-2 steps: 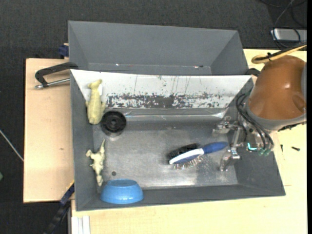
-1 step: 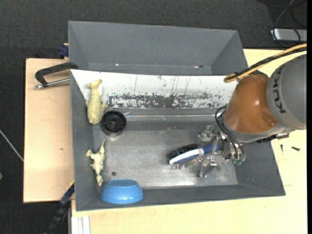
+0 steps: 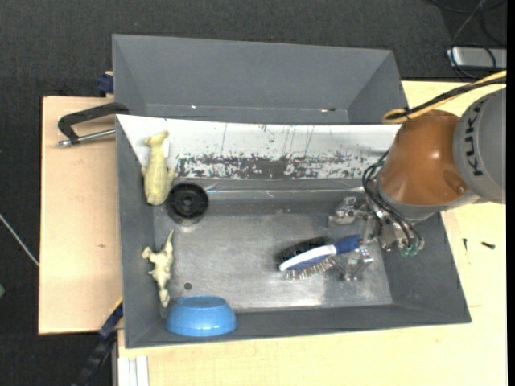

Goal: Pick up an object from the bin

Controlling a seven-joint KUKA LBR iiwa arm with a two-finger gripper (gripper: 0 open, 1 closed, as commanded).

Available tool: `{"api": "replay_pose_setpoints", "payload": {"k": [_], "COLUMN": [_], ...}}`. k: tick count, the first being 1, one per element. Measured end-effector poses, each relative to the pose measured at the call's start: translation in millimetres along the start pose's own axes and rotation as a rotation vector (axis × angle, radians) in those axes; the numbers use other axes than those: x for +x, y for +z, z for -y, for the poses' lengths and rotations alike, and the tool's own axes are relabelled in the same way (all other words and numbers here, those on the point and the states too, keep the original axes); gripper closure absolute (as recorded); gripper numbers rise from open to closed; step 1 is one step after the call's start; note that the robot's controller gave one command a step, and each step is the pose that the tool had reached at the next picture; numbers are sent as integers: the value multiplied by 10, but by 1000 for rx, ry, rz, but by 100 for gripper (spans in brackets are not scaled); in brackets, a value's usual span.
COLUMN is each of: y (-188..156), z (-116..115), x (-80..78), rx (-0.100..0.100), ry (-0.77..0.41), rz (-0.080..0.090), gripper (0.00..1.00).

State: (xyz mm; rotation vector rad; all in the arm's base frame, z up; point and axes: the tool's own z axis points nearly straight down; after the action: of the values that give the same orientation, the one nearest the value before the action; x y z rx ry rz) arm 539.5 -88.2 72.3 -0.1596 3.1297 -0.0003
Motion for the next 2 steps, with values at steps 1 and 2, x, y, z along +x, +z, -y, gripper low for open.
{"api": "replay_pose_setpoints", "payload": {"k": [1,2], "y": [-12,-1173], "z": [-4,-2], "x": [-18,-167], "rx": [1,2], "ry": [0,-58], "rz": [6,6], "gripper": [100,100]}}
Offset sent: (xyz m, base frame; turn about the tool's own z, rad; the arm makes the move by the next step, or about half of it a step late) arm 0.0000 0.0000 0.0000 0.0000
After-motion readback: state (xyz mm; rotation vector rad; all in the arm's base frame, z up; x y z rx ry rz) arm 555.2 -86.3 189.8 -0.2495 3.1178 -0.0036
